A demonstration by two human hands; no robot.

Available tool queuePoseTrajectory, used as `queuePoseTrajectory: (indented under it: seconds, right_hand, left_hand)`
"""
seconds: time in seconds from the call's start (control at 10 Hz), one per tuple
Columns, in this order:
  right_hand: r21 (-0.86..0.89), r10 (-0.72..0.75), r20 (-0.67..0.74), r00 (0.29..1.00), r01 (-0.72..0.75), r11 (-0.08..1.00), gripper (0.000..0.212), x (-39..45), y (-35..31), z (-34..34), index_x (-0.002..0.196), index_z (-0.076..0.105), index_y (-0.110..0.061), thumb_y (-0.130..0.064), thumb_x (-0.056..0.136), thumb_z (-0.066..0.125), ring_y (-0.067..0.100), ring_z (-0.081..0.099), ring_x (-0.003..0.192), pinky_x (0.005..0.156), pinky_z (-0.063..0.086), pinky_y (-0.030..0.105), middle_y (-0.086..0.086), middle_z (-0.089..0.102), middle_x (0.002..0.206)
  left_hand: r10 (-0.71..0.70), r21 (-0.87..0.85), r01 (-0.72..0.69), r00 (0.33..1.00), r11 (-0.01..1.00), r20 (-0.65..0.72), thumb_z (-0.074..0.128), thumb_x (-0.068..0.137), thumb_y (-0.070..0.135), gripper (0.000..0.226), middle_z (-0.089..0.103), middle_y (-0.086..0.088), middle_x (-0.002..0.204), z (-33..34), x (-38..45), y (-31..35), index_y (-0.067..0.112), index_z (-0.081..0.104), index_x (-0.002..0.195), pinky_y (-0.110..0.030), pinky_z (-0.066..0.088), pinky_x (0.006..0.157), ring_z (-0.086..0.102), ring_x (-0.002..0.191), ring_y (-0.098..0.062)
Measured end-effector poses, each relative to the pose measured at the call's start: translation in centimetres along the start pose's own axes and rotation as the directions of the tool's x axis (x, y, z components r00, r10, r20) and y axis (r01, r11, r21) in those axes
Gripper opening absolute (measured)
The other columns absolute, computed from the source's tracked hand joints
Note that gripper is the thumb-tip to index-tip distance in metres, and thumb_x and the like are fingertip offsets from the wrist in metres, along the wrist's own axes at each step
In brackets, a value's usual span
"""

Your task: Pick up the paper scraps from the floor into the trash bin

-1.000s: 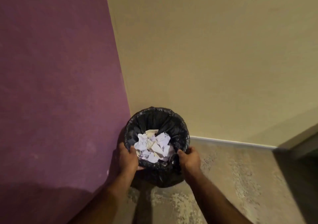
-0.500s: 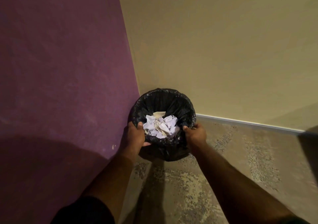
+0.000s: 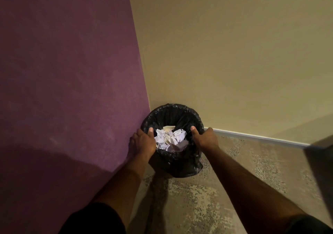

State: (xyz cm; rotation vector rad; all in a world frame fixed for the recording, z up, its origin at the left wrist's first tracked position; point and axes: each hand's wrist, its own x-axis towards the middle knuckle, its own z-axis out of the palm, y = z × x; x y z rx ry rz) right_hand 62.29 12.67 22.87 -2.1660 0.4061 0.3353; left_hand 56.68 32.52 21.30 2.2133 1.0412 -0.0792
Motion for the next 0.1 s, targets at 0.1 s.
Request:
queuePoseTrajectory:
  seconds: [0.1]
  right_hand:
    - [-0.104,-0.127,-0.046,0.991,0.122,0.987,0.075,-2.18,-3.74,-2.76,0.135,0.039,0.004,-0.059,0.094,0.05,0.038,0.051,0.123,0.095,0.046,0.041,0.023,0.048,0.138]
  left_hand:
    - [0.111,-0.007,-0.111,0.994,0.994,0.007,0.029,0.106,0.049,0.061,0.04,-0.023,0.15,-3.66,-1.9,3.59,0.004,0.035,0.147,-0.047,0.031,0.111,0.038,0.138,-0.038]
